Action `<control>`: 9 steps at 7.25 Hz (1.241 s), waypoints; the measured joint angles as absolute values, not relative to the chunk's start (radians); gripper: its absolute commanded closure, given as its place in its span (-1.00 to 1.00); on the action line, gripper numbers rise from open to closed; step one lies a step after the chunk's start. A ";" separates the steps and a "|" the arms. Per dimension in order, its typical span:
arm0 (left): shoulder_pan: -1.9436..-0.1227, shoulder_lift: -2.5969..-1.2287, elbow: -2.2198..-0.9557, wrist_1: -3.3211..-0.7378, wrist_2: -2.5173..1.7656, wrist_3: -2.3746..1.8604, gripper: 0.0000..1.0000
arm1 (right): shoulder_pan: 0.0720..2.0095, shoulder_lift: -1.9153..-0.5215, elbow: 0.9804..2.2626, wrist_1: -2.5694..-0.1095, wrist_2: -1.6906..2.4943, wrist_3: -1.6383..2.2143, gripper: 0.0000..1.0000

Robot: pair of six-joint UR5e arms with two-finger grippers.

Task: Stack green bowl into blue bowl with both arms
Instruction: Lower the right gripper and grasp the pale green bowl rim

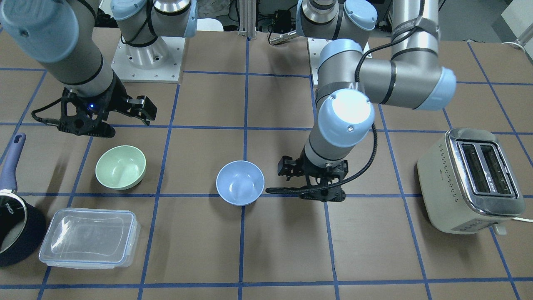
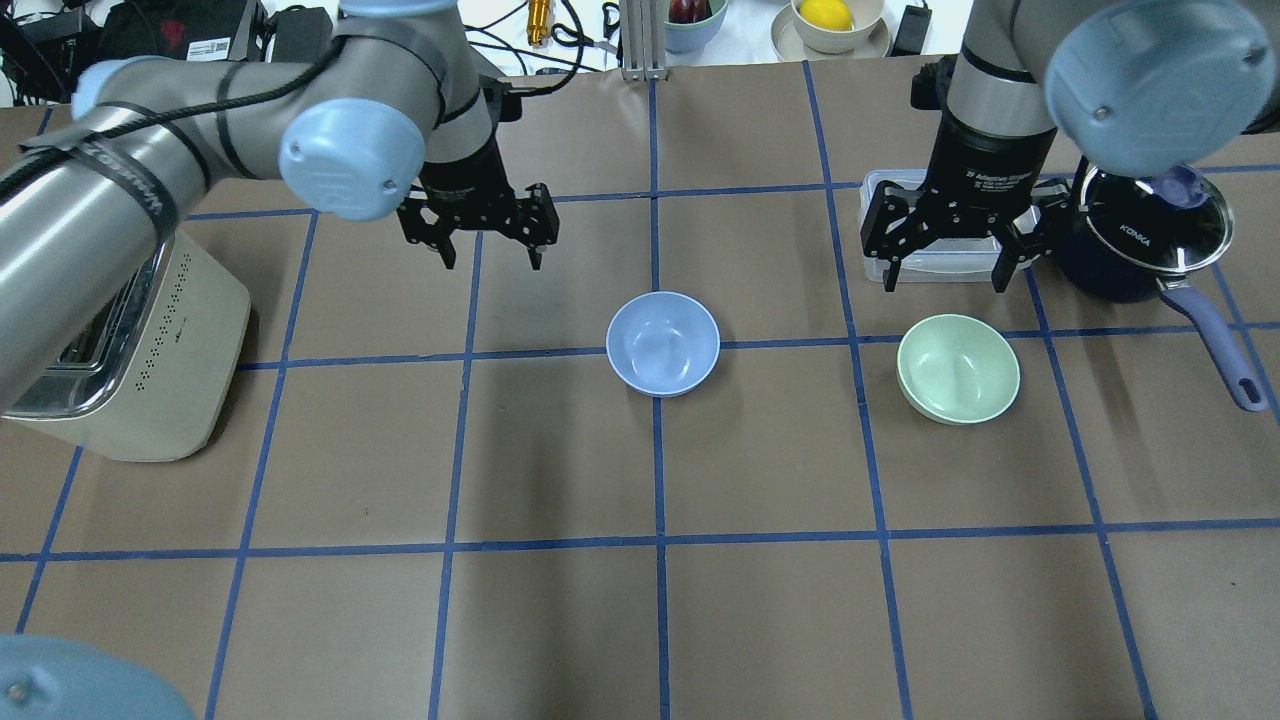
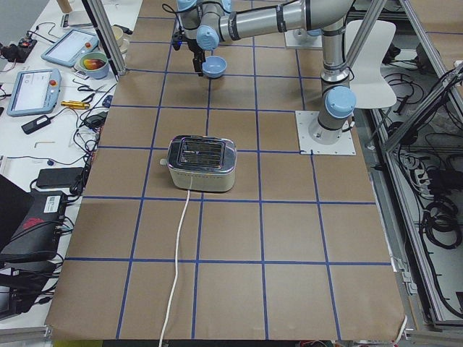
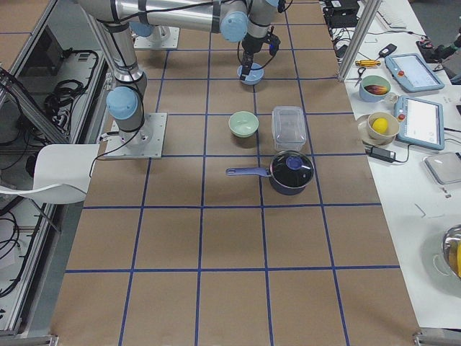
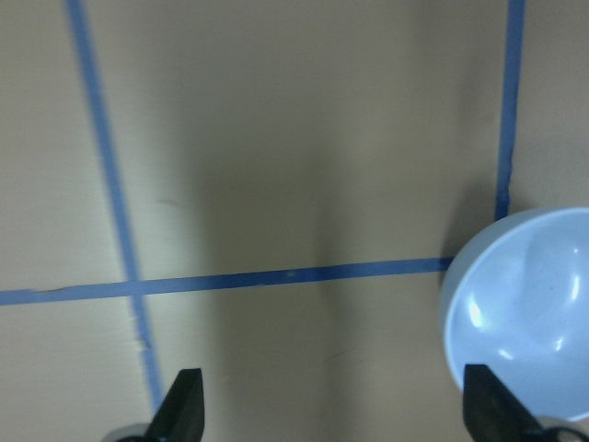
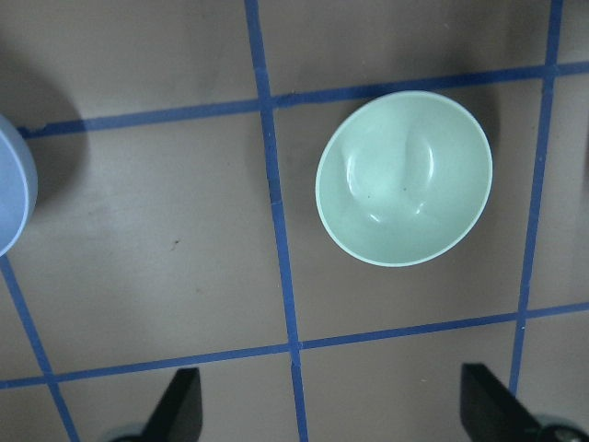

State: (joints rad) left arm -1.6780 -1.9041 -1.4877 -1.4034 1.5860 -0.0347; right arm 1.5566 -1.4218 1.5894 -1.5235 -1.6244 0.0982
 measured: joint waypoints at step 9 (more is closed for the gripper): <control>-1.529 -1.776 -1.450 -1.554 1.616 0.118 -1.00 | 1.548 -1.190 1.804 -1.930 -1.720 0.252 -0.41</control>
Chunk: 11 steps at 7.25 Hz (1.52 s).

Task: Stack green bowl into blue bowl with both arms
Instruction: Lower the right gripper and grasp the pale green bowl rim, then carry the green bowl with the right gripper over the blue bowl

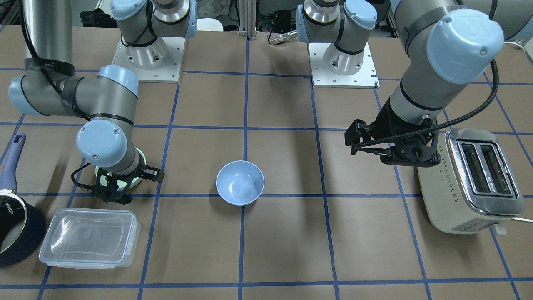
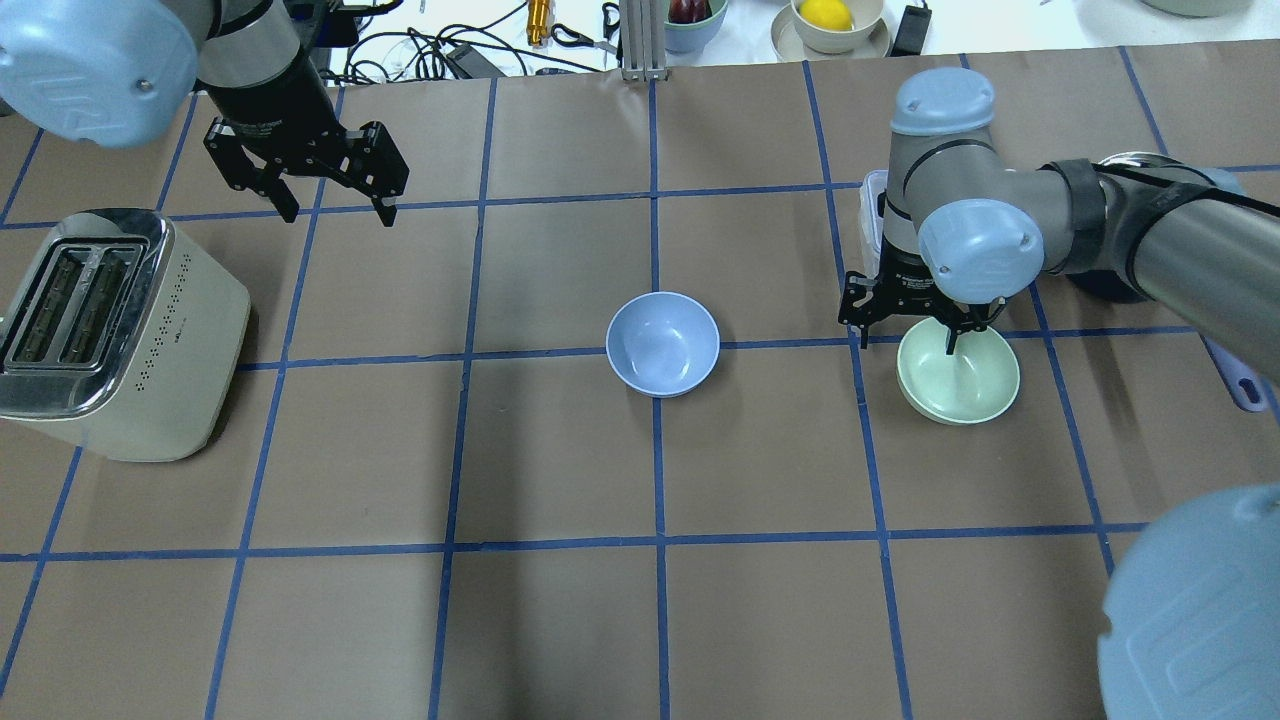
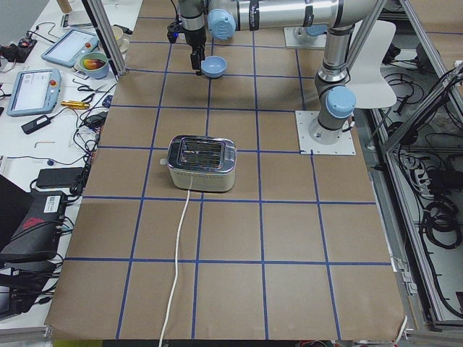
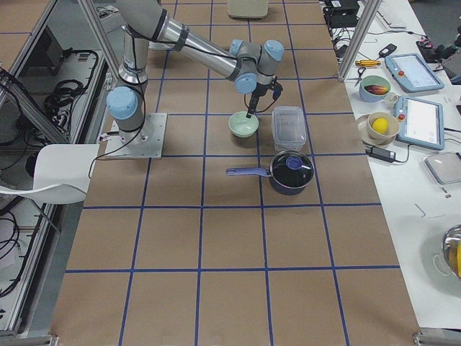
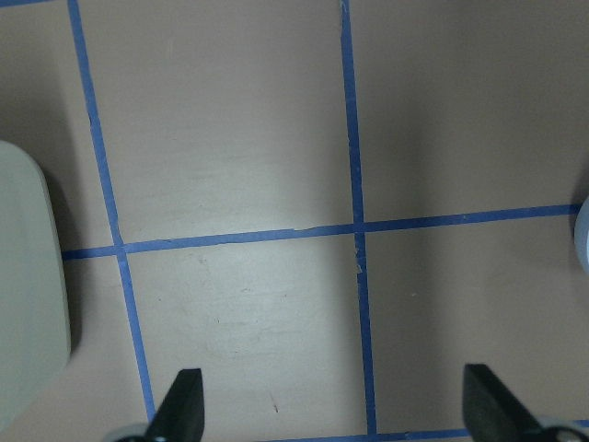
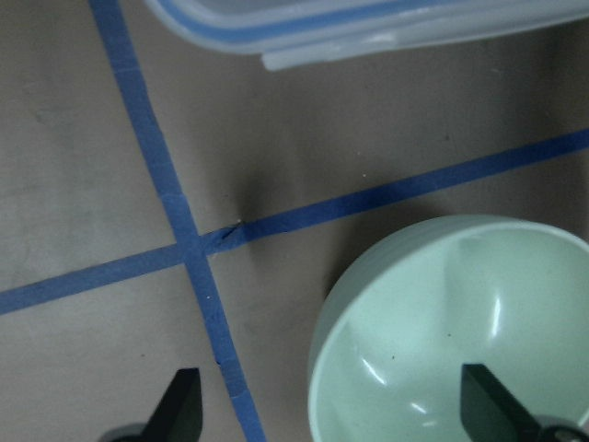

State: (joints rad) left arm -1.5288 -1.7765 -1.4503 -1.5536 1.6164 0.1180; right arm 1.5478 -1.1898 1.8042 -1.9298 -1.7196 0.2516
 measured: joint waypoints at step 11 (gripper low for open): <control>-1.525 -1.770 -1.459 -1.559 1.621 0.119 -1.00 | 1.592 -1.219 1.516 -1.648 -1.682 0.280 1.00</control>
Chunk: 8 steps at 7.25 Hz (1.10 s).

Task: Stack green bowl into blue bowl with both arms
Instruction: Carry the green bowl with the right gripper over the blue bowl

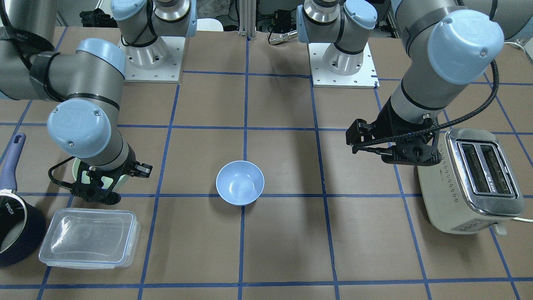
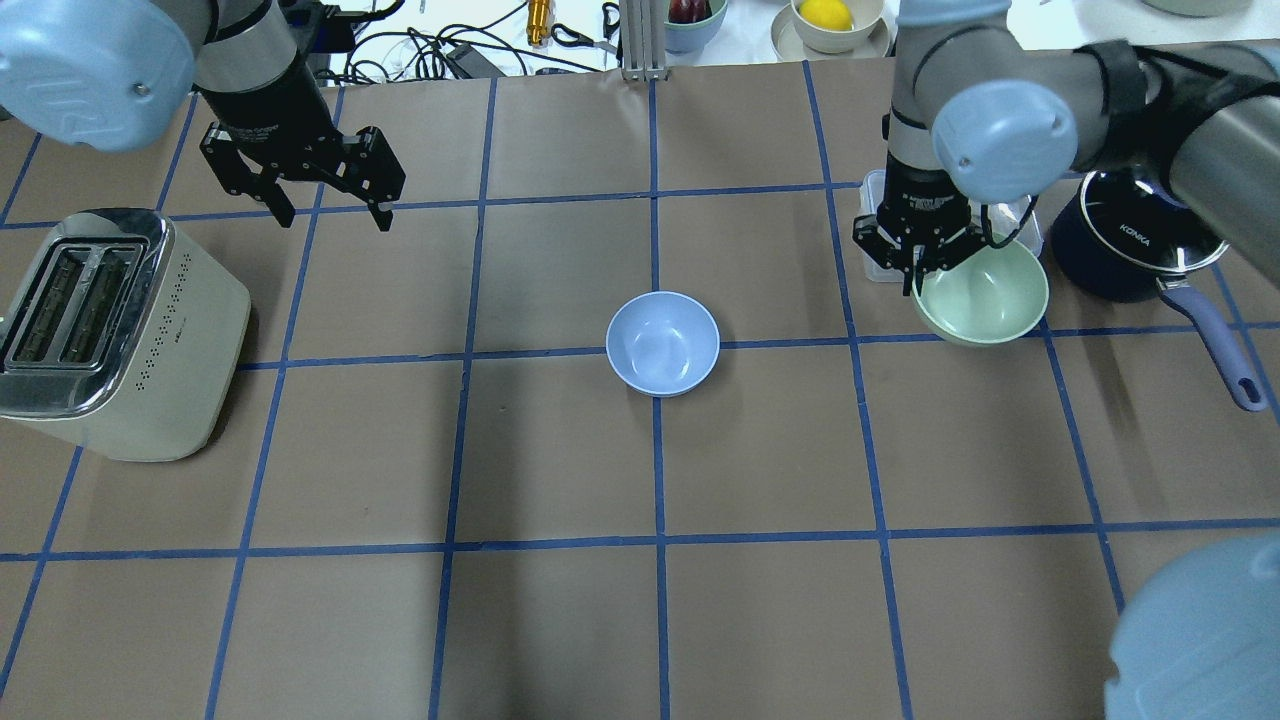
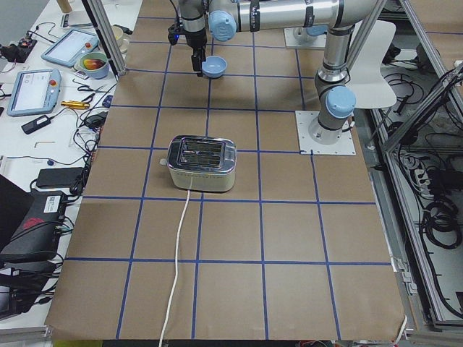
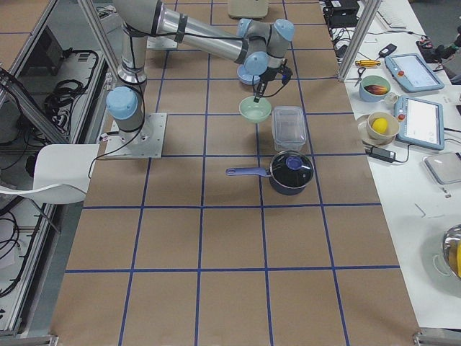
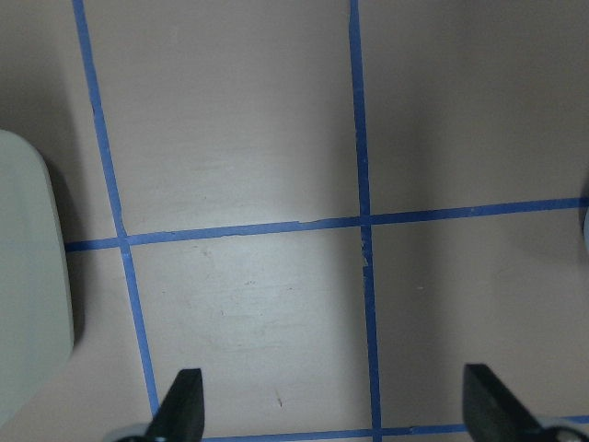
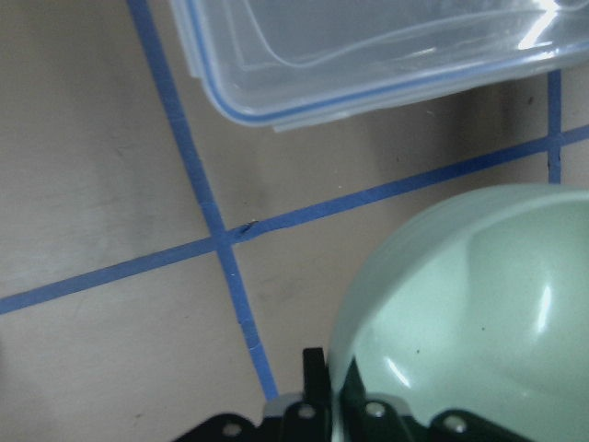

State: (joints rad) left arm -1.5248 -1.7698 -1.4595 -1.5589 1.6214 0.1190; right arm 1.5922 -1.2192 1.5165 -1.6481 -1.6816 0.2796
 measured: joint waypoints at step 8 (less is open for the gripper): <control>-1.532 -1.762 -1.484 -1.566 1.619 0.114 -1.00 | 1.919 -1.018 1.293 -1.661 -1.437 0.605 1.00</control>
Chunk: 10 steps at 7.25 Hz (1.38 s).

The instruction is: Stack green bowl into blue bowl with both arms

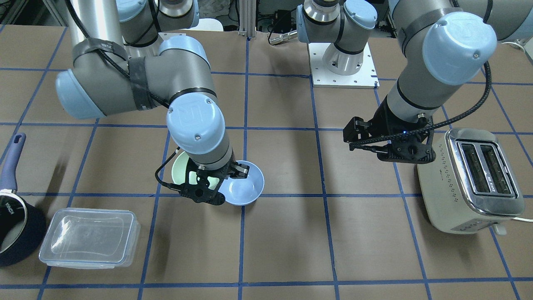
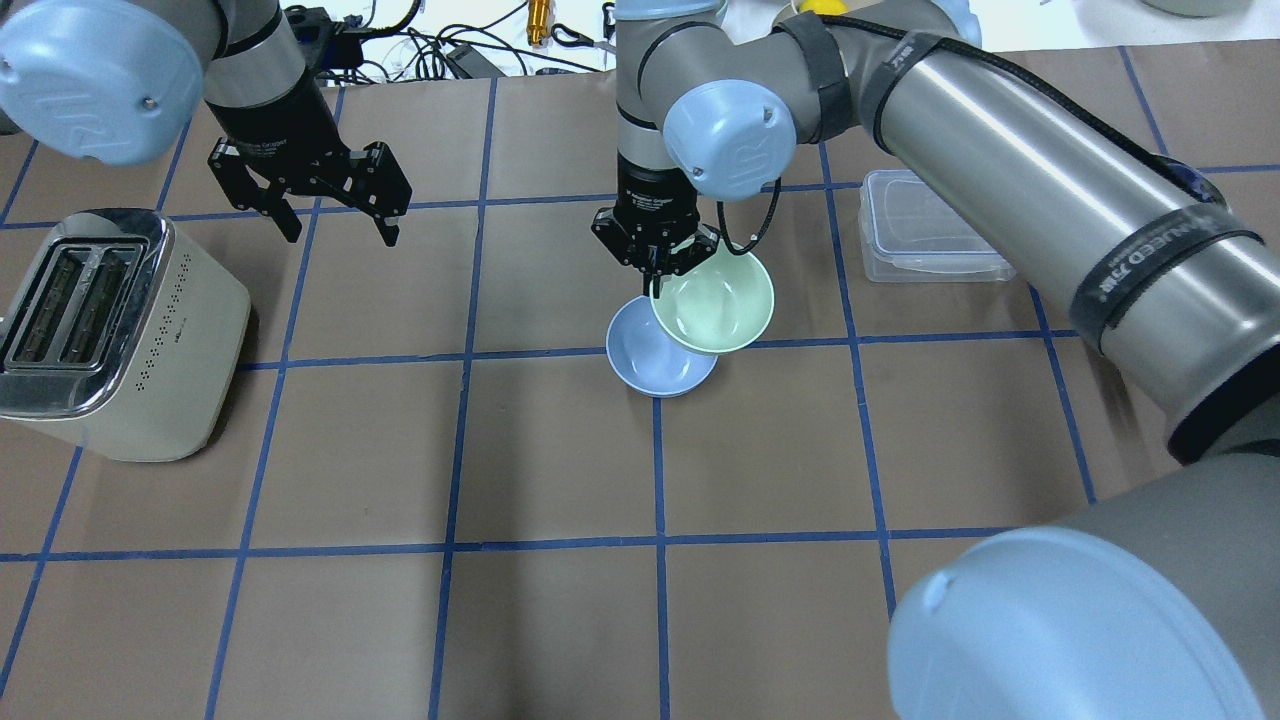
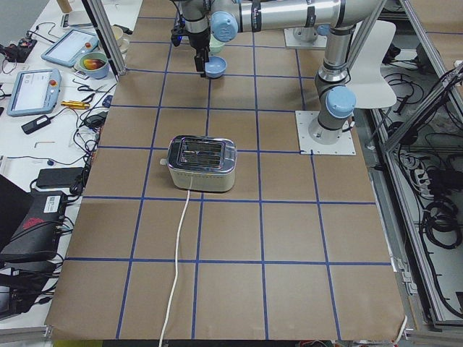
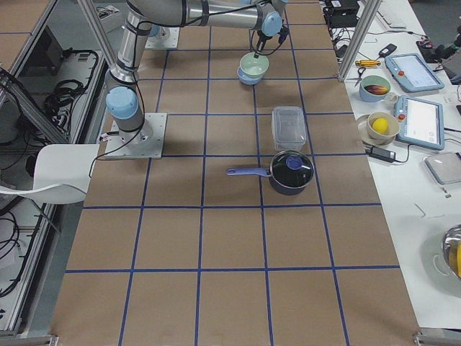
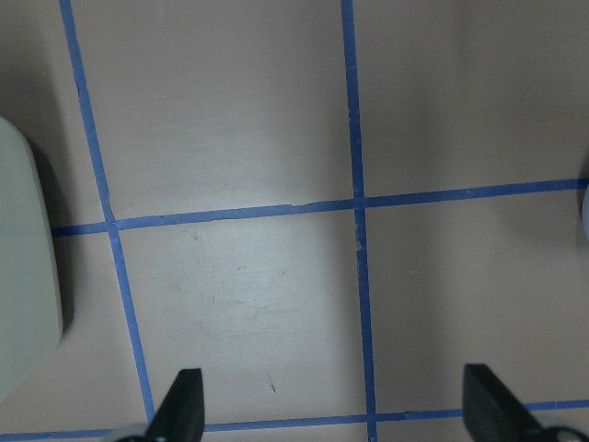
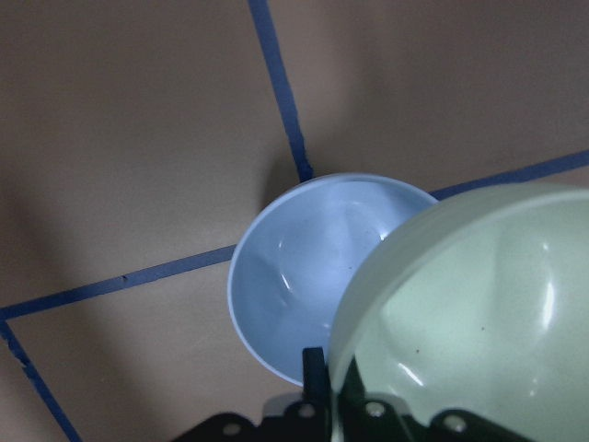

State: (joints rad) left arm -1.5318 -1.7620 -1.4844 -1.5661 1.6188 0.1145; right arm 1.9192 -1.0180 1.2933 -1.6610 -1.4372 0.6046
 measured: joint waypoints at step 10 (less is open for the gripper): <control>-1.533 -1.760 -1.482 -1.564 1.622 0.107 -1.00 | 1.934 -1.020 1.269 -1.593 -1.506 0.604 -1.00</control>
State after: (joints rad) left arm -1.5328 -1.7601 -1.4821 -1.5639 1.6218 0.1065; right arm 1.9341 -1.0197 1.2688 -1.5928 -1.5060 0.6039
